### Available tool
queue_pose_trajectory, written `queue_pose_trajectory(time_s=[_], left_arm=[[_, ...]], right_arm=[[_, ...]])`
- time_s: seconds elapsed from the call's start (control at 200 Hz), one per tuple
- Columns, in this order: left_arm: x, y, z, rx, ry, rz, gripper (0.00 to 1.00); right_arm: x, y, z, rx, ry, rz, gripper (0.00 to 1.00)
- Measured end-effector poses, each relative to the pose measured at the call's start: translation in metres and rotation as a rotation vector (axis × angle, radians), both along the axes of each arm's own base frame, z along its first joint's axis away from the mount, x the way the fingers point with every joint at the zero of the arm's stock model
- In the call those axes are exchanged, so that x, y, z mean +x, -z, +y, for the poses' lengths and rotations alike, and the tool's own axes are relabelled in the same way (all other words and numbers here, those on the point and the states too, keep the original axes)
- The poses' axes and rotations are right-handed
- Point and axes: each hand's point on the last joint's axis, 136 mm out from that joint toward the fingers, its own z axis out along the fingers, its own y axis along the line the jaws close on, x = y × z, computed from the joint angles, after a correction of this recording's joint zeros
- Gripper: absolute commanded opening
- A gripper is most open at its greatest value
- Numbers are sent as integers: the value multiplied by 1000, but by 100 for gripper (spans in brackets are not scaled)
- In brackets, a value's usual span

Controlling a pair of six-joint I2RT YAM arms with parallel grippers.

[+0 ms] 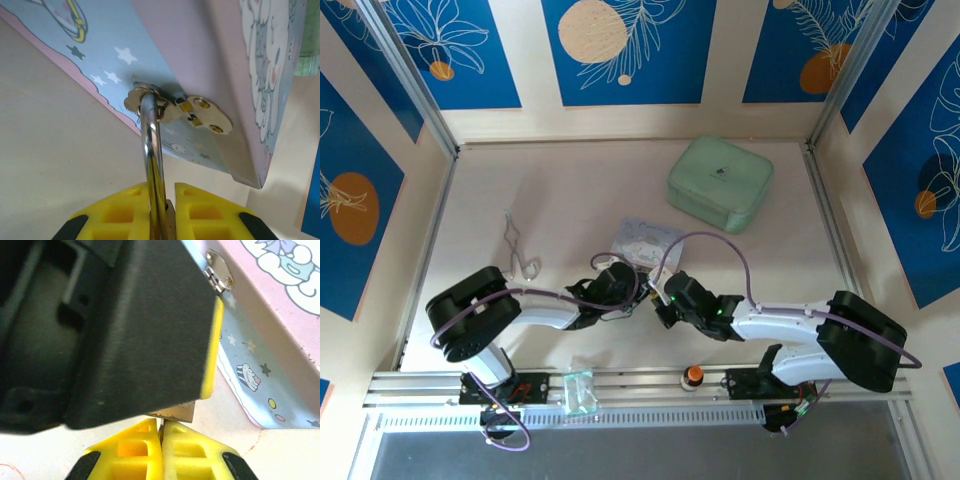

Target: Unlock a padlock with a key

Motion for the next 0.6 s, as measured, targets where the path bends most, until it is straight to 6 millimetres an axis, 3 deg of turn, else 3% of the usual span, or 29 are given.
queue_pose_trajectory(time_s=[0.35, 0.6], left_arm=[[4, -12, -6, -52, 4, -28, 0], [1, -6, -3, -50, 5, -24, 0]], right_arm=[[4, -11, -9, 302, 16, 269, 0], [1, -5, -7, 425, 14, 466, 3]])
